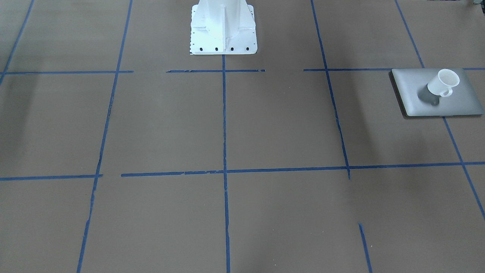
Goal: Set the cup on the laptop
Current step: 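Lower the mug onto the laptop lid with the left gripper, then open the left gripper and hold it above the mug on the laptop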
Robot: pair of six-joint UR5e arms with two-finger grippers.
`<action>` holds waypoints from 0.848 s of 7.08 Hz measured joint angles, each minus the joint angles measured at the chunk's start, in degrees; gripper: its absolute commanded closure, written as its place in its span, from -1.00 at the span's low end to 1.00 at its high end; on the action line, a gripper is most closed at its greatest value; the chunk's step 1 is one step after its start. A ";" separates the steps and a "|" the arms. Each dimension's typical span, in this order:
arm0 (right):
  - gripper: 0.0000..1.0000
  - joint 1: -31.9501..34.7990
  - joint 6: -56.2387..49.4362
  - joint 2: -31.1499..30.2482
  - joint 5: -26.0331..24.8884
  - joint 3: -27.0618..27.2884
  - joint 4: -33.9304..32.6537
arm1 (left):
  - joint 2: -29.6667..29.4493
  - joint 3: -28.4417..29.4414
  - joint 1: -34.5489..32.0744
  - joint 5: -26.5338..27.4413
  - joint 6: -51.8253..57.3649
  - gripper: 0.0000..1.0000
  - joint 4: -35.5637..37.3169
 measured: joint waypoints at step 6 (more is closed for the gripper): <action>-1.00 0.00 0.00 0.00 0.00 0.00 -0.05 | 0.44 -3.41 -0.03 -2.45 0.32 -1.00 7.36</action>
